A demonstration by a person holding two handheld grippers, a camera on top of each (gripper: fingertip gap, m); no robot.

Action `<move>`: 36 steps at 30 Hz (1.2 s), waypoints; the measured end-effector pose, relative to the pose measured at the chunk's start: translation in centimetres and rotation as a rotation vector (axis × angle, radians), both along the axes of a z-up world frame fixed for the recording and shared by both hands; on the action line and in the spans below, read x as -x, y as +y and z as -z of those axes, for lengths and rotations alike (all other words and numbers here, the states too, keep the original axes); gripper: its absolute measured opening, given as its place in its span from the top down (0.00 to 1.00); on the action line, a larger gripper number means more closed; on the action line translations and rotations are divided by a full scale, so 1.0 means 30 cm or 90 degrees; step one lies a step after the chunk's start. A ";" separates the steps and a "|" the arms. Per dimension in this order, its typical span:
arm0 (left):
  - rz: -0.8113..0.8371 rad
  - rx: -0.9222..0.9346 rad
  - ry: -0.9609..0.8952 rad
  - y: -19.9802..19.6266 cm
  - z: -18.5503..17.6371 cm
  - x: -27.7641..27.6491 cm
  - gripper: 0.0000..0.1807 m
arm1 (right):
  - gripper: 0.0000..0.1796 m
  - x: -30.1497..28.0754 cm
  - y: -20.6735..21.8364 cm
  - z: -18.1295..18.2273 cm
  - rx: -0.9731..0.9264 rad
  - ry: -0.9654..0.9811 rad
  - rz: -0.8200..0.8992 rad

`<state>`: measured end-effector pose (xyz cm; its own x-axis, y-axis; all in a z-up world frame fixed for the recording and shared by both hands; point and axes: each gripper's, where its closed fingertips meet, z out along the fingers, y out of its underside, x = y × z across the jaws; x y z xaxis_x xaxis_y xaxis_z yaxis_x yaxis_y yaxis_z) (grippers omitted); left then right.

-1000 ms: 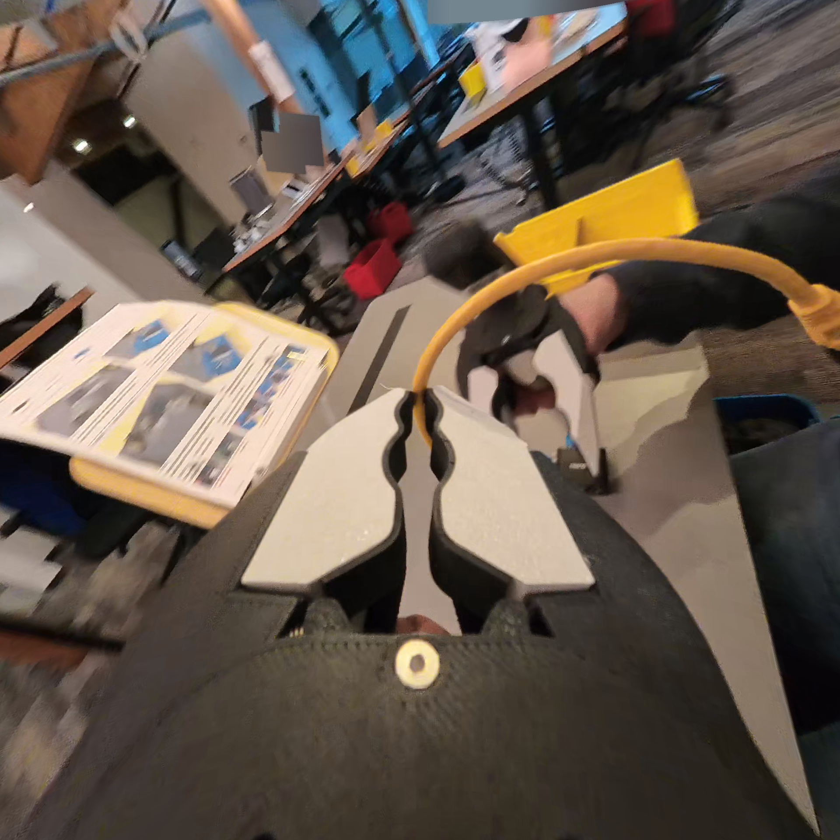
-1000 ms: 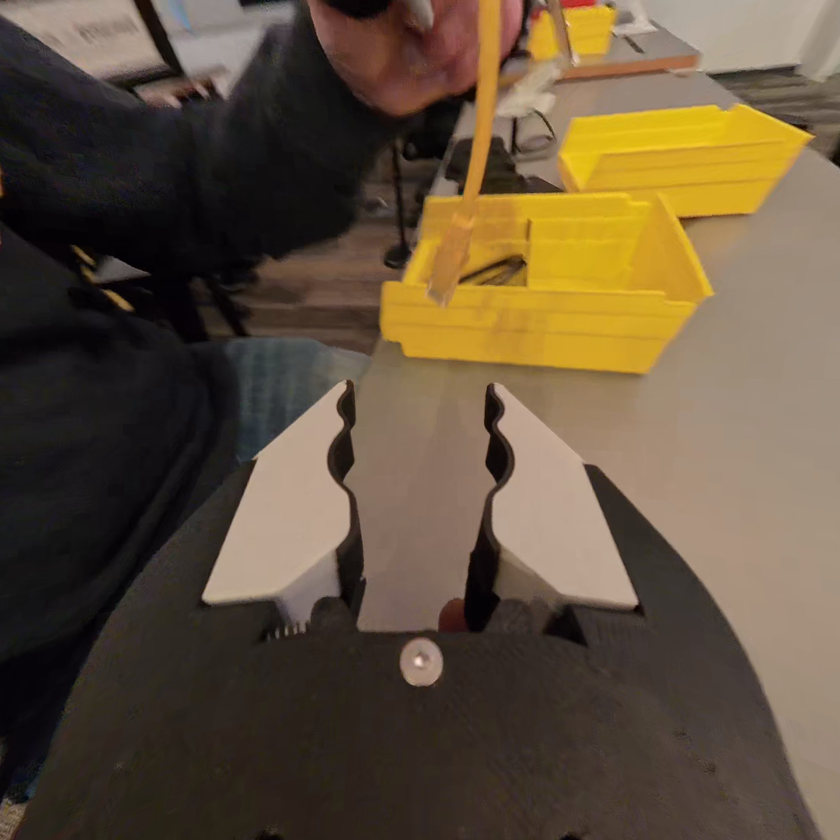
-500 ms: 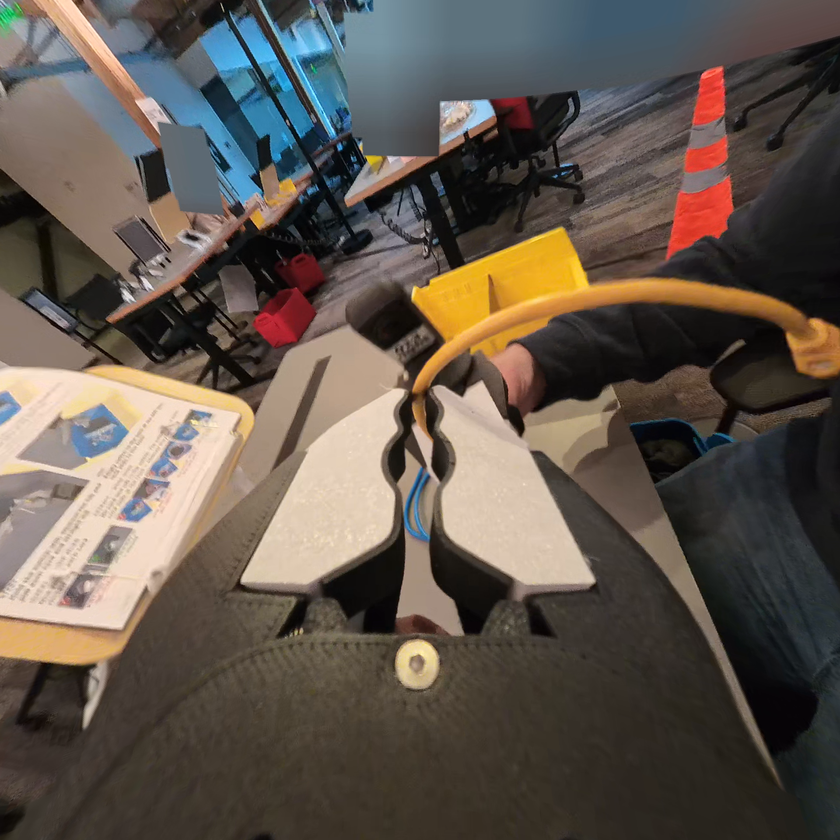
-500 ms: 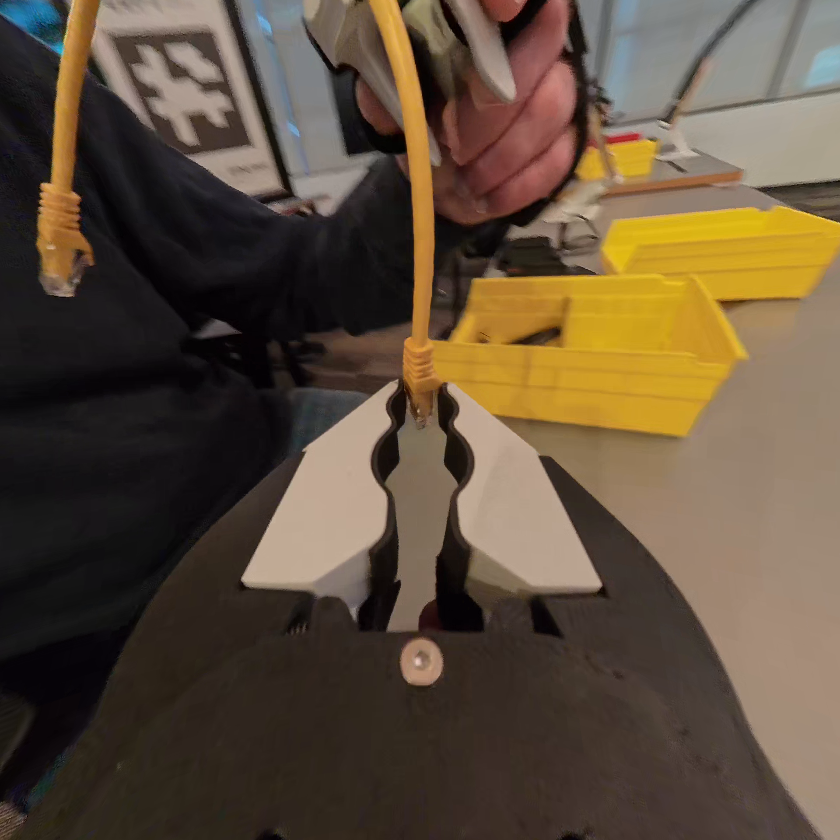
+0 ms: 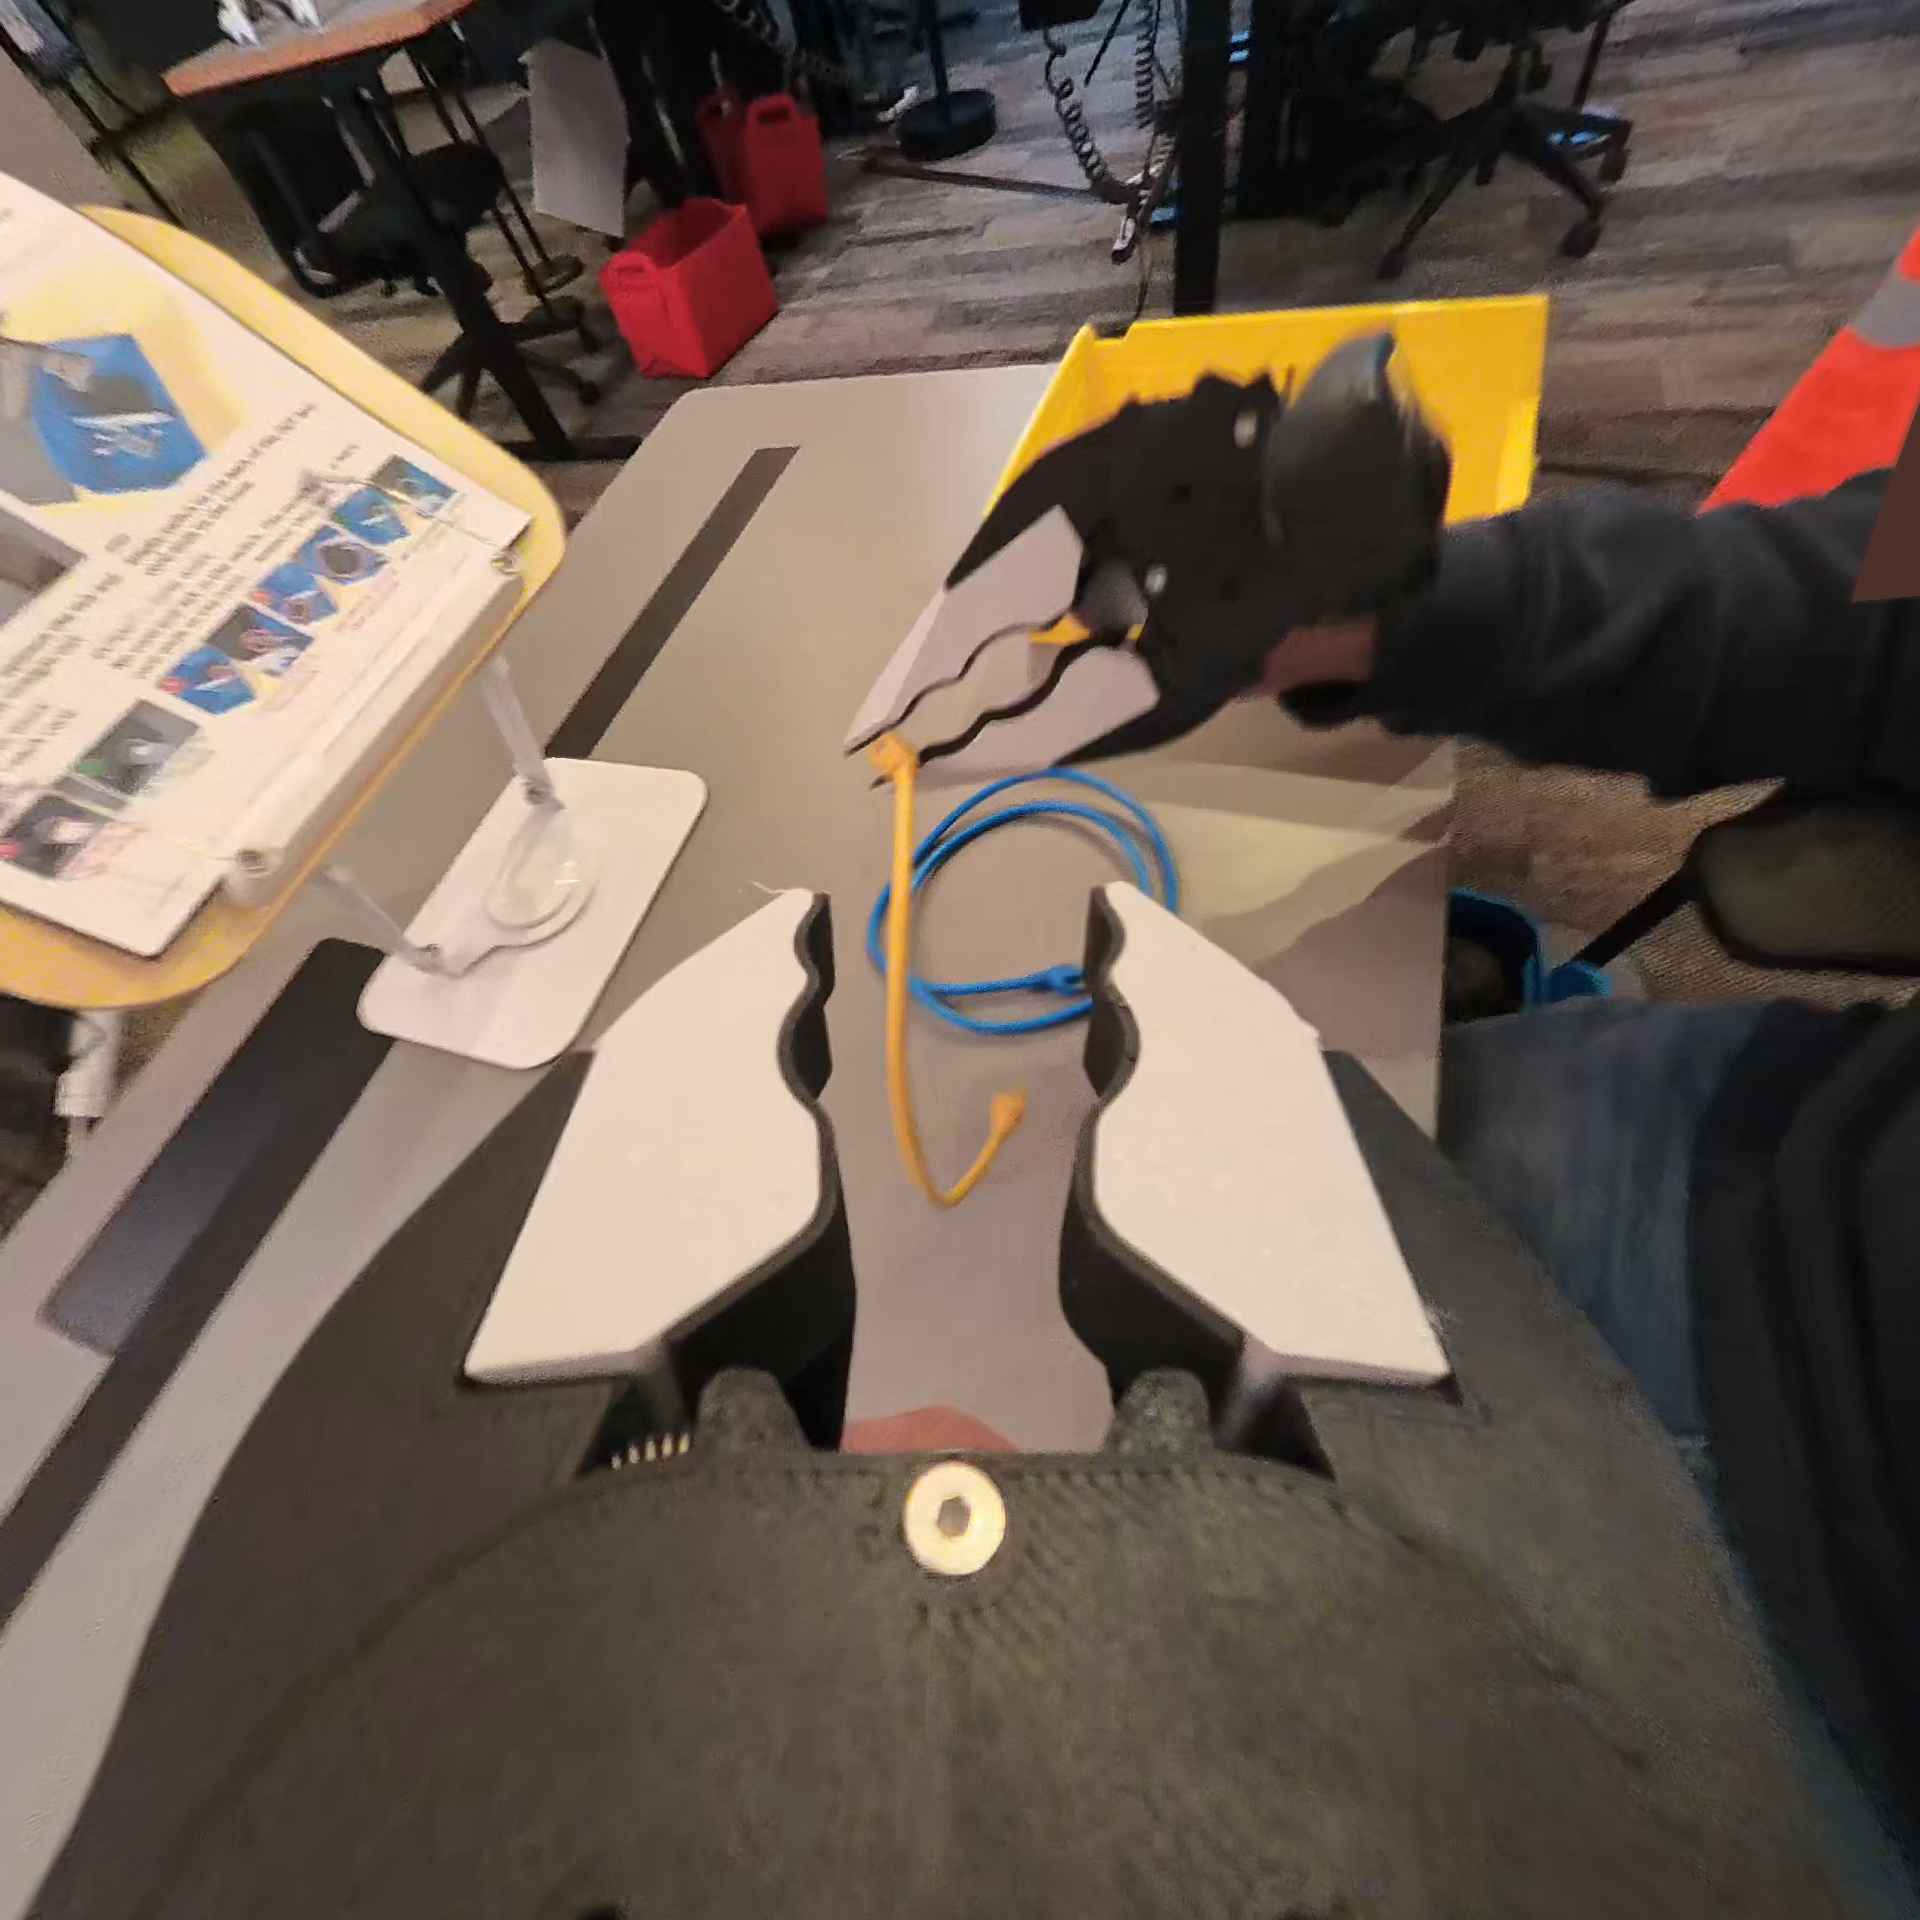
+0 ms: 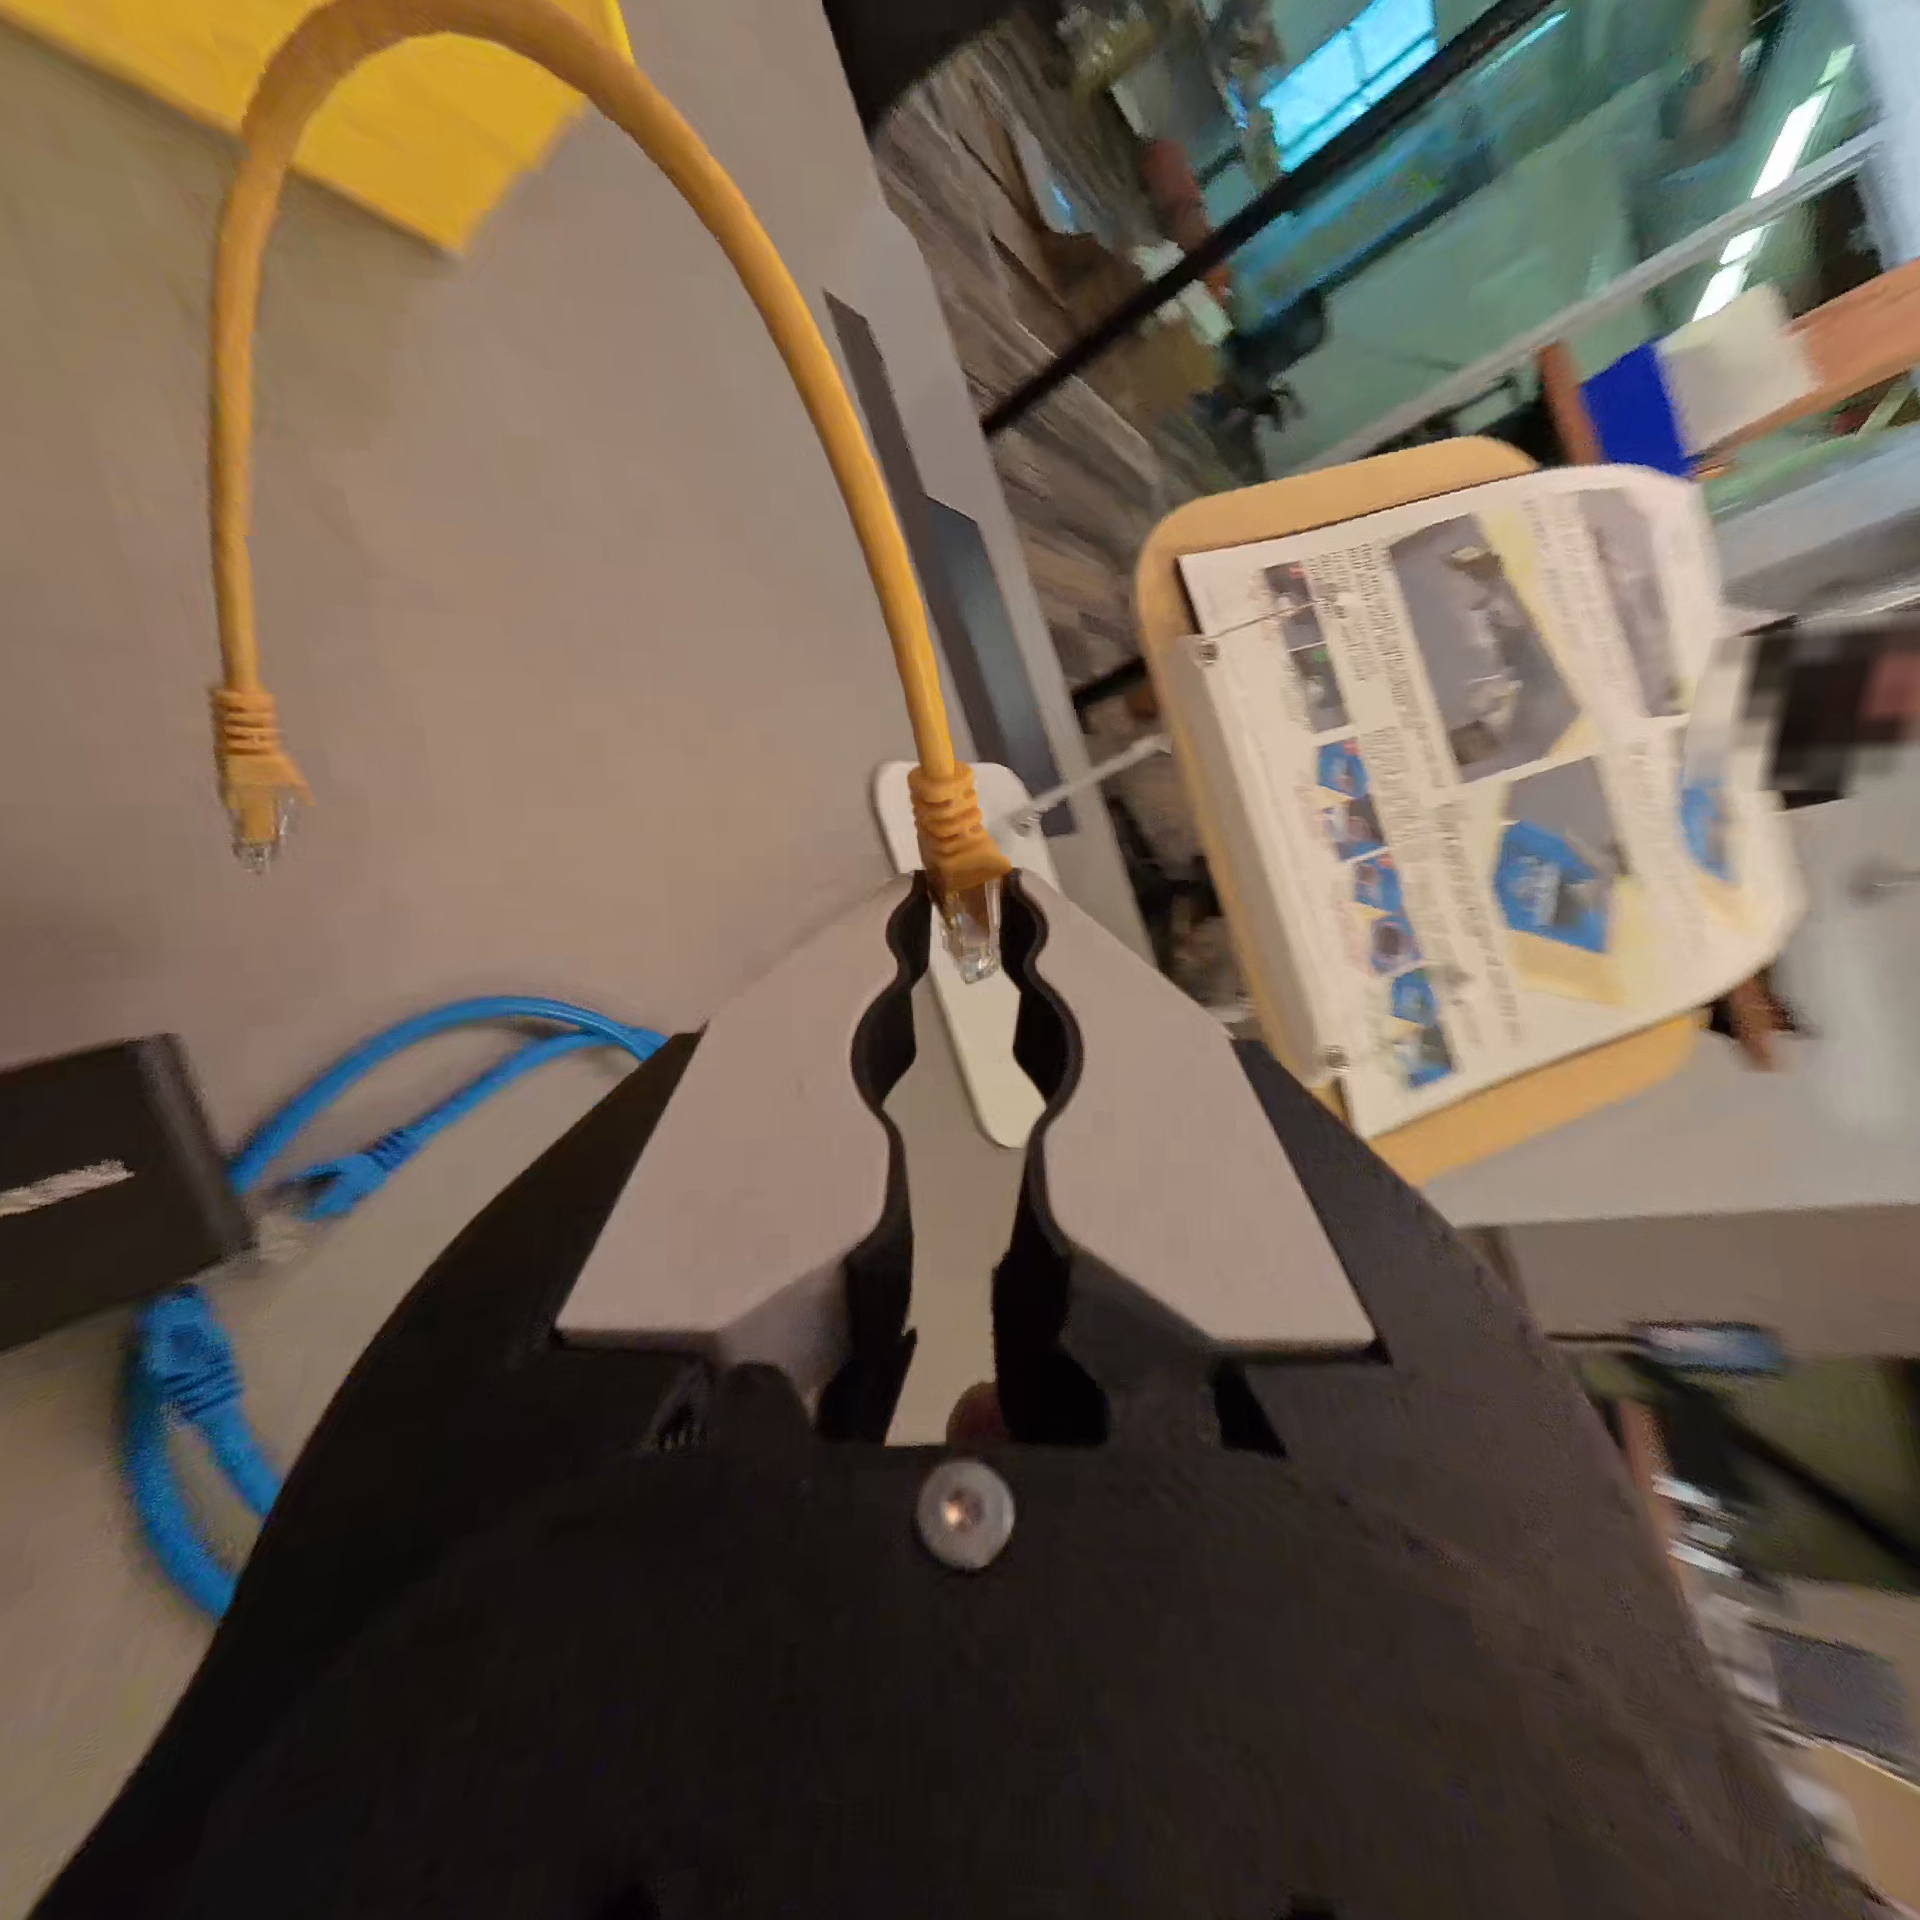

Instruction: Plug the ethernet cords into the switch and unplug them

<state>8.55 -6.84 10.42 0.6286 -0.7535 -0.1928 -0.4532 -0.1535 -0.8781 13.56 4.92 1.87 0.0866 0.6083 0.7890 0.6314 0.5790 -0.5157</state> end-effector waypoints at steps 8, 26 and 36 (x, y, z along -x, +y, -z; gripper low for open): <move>-0.046 0.222 -0.069 0.124 0.142 -0.114 0.69 | 0.94 0.038 -0.112 -0.049 -0.217 0.012 0.025; -0.030 0.210 -0.035 0.146 0.259 -0.141 0.94 | 0.85 0.038 -0.196 -0.027 0.000 0.078 -0.085; 0.103 0.142 0.126 0.064 0.259 -0.156 0.94 | 0.89 0.008 -0.324 -0.046 0.473 0.146 -0.362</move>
<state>13.24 -4.91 2.66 0.4645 -0.8776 -0.1186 -0.6461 -0.2443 -0.7231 13.30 -4.80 3.26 -0.2712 0.9443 0.1863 0.1945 0.2433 -0.9502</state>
